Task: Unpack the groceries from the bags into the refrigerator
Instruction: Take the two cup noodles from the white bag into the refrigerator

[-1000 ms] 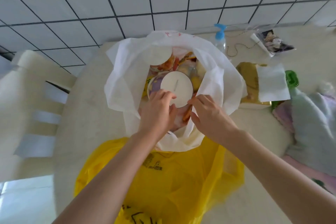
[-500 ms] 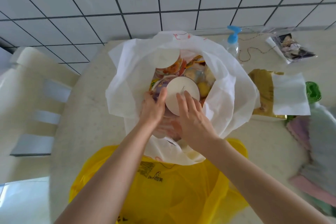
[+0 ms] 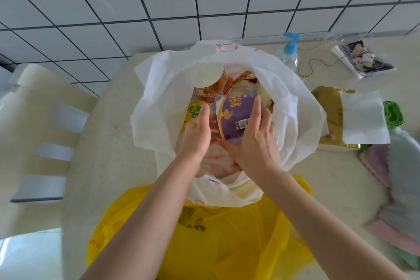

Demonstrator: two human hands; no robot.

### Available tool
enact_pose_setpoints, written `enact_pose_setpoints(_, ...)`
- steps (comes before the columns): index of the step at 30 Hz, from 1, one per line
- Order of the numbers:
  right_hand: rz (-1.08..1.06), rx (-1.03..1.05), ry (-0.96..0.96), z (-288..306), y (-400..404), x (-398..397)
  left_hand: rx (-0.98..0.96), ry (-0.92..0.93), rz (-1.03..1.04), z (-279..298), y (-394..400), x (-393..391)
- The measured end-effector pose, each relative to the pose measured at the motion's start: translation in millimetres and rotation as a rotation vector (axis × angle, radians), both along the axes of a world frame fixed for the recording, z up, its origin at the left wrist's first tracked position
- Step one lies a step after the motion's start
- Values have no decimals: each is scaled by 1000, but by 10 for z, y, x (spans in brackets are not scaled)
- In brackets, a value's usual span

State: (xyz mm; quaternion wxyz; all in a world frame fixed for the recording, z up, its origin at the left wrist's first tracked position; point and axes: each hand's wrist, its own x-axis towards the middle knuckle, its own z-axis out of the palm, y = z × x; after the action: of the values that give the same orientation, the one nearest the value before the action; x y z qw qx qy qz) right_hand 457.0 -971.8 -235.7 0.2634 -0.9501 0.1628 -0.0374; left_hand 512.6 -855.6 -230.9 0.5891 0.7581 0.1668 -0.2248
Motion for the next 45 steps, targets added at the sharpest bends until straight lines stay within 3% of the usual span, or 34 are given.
enact_pose_setpoints(5,-67,-56,38,-21,14,18,-18,-6,-1,61,33,148)
enact_pose_setpoints(8,-60,-83,31,-36,12,0,93,-79,89,86,53,391)
enact_pose_setpoints(11,-56,-97,15,-48,-5,-22,132,-26,191,5,20,660)
enact_pose_setpoints(14,-62,-94,-13,-29,-20,-44,230,-53,122,-122,-126,819)
enact_pose_setpoints(21,-66,1,-76,114,-195,-120,845,-502,-316,-427,-329,952)
enact_pose_setpoints(25,-42,10,-142,271,-316,-172,1029,-596,-552,-484,-394,1037)
enact_pose_setpoints(29,-10,10,-147,364,-390,-151,1178,-905,-559,-517,-390,1043)
enact_pose_setpoints(32,-6,24,-167,384,-437,-137,1116,-975,-573,-520,-329,1057)
enact_pose_setpoints(41,-24,101,-181,431,-448,-155,875,-770,-396,-468,-242,950)
enact_pose_setpoints(45,-44,147,-210,545,-481,-188,705,-802,-288,-278,-130,823)
